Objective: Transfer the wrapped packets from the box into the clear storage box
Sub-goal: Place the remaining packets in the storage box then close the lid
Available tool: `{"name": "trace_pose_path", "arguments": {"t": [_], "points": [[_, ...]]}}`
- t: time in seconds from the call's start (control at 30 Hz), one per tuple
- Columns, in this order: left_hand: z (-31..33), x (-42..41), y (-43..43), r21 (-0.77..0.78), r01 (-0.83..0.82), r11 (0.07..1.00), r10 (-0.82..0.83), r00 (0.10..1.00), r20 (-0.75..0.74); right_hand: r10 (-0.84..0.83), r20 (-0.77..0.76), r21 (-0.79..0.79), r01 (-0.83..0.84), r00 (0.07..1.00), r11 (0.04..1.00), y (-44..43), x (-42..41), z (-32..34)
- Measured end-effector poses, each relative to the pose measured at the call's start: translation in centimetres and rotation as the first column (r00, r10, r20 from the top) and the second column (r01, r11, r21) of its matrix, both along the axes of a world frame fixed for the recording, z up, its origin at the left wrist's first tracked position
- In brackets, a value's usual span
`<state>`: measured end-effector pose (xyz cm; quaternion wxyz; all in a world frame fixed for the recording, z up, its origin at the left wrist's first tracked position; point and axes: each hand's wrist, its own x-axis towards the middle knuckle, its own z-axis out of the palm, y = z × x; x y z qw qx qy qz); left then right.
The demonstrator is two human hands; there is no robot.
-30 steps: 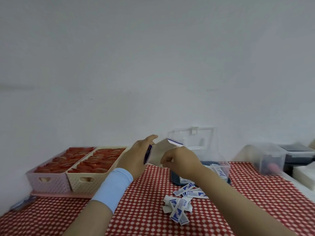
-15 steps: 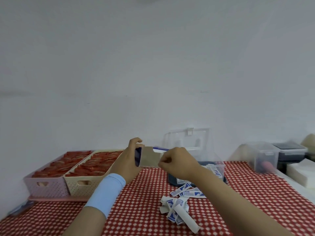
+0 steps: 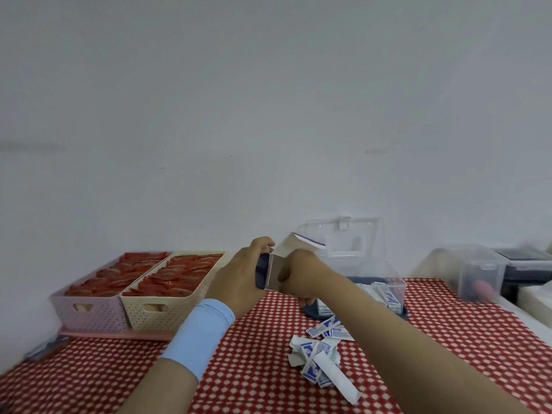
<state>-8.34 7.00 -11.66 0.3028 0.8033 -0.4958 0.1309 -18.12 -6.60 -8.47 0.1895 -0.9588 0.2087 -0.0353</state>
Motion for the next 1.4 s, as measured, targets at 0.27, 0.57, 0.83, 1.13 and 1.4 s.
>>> {"name": "trace_pose_path", "arguments": {"t": [0.27,0.57,0.83,1.13,1.4], "points": [[0.2,0.4,0.2,0.029,-0.036,0.999,0.035,0.998,0.053,0.167,-0.003,-0.007,-0.167,0.986,0.986,-0.9,-0.5,-2.3],[1.1,1.1,1.0,-0.078,-0.032,0.996,0.030,0.999,-0.024,0.214,-0.174,-0.063,-0.228,0.961,0.972,-2.0,-3.5,-0.9],[-0.2,1.4,0.8,-0.135,-0.043,0.990,-0.004,0.945,-0.328,-0.130,0.406,0.170,0.065,0.904,0.983,-2.2,-3.5,-1.3],[-3.5,3.1,0.5,0.065,0.062,0.996,-0.024,0.882,-0.471,-0.091,0.495,0.293,-0.068,0.864,0.954,-1.6,0.4,-3.5],[-5.5,4.7,-0.7,-0.159,-0.077,0.984,-0.039,0.781,-0.623,-0.097,0.426,0.289,-0.034,0.899,0.957,-1.7,2.9,-5.8]]}}
